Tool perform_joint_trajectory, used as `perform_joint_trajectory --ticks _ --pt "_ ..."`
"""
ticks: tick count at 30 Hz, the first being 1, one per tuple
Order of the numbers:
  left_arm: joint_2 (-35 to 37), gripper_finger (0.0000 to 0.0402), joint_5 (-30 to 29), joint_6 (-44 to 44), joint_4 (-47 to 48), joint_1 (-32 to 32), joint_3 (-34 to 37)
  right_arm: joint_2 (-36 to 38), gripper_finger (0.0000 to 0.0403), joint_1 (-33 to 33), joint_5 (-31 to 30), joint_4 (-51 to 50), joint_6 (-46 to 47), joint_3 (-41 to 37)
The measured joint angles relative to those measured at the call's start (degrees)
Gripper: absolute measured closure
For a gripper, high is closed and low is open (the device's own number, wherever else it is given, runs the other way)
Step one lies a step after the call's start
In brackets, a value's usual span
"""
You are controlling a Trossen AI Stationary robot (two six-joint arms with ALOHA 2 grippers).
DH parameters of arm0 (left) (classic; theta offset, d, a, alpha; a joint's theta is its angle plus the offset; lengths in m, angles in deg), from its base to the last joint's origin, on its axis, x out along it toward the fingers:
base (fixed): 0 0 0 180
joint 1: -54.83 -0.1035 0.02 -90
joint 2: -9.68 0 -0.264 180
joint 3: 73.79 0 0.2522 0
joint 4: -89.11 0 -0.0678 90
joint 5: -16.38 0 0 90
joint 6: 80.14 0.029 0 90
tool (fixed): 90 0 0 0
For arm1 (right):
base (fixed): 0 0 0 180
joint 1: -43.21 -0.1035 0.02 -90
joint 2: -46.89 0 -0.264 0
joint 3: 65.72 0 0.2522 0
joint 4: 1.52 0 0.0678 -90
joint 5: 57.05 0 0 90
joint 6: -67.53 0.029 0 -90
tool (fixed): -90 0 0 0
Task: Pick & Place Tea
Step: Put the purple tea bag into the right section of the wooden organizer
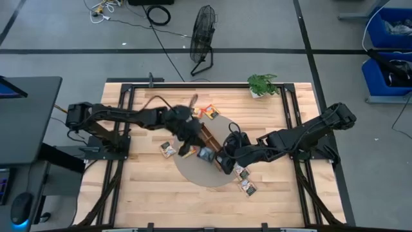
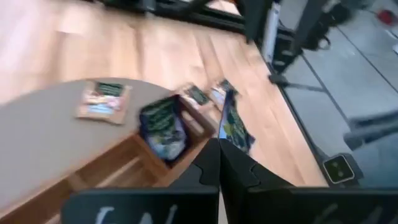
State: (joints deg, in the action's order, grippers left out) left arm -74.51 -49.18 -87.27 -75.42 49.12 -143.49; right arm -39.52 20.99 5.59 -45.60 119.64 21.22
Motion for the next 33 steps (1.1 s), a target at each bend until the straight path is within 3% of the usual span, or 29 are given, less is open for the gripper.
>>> perform_joint_trajectory --ticks 6,13,19,27,33 --pt "6.33 0.0401 -2.12 -0.22 0.30 -3.22 0.04 0.61 0.0255 0.24 -2.80 2.33 -3.23 0.02" --pt "11.24 0.0401 -3.93 -0.29 -0.76 -5.01 -0.15 1.58 0.0197 0.57 -8.30 2.11 -3.58 0.02" --pt "12.19 0.0401 -3.98 -1.83 -0.23 -4.47 0.00 2.10 0.0167 2.65 -8.49 4.66 -6.03 0.02" --pt "12.42 0.0401 -4.57 -2.78 -1.89 -3.71 -0.02 2.10 0.0175 7.13 0.33 7.83 -7.62 0.02" --pt "12.40 0.0401 -4.58 -2.74 -2.07 -3.70 -0.02 2.10 0.0229 9.06 5.15 8.88 -8.63 0.02"
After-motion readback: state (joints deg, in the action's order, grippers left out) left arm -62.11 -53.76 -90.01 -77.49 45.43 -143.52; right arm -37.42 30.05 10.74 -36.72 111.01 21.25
